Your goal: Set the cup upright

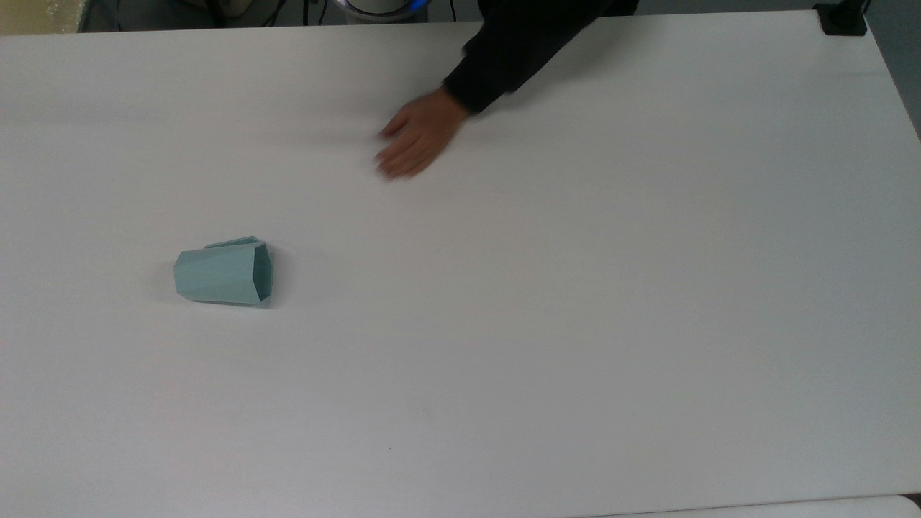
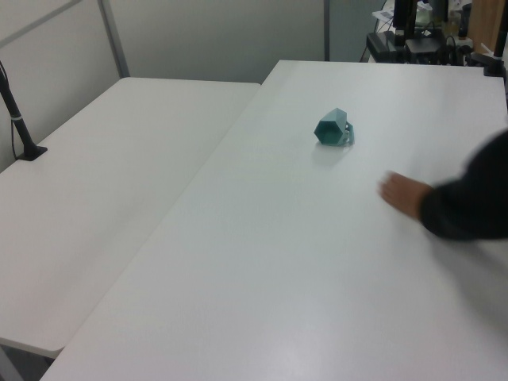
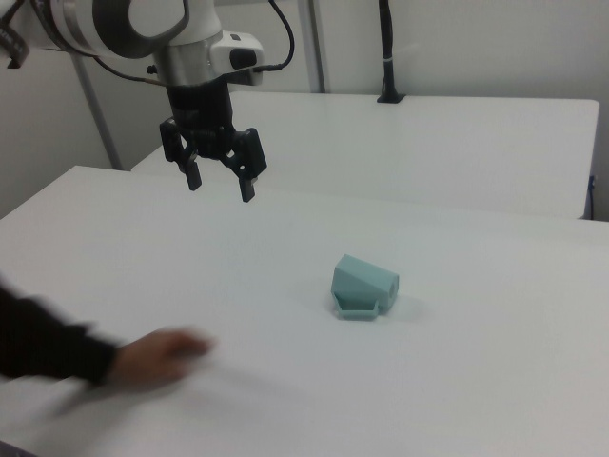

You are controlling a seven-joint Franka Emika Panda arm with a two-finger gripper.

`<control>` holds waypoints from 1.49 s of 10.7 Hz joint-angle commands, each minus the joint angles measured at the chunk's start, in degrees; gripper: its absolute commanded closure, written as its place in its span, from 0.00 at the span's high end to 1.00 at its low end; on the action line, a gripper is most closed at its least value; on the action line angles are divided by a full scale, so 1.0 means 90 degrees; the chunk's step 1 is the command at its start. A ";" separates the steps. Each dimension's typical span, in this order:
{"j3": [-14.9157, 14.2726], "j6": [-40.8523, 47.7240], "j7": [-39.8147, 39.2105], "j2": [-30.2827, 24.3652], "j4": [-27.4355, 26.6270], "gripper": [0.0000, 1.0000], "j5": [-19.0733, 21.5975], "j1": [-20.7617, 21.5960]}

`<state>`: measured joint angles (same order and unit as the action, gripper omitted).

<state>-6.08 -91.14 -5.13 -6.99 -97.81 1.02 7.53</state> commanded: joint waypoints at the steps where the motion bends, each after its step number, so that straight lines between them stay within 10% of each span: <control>1: 0.0050 -0.0069 -0.0073 0.0005 0.0086 1.00 -0.0083 -0.0026; 11: 0.0109 -0.1079 0.0974 0.0463 0.0193 1.00 -0.0346 0.0139; 16: 0.0090 -0.1836 0.2703 0.1642 0.0533 1.00 -0.2557 0.1201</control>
<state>-5.01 -106.25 10.88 1.83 -97.51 -12.24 14.07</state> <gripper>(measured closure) 0.000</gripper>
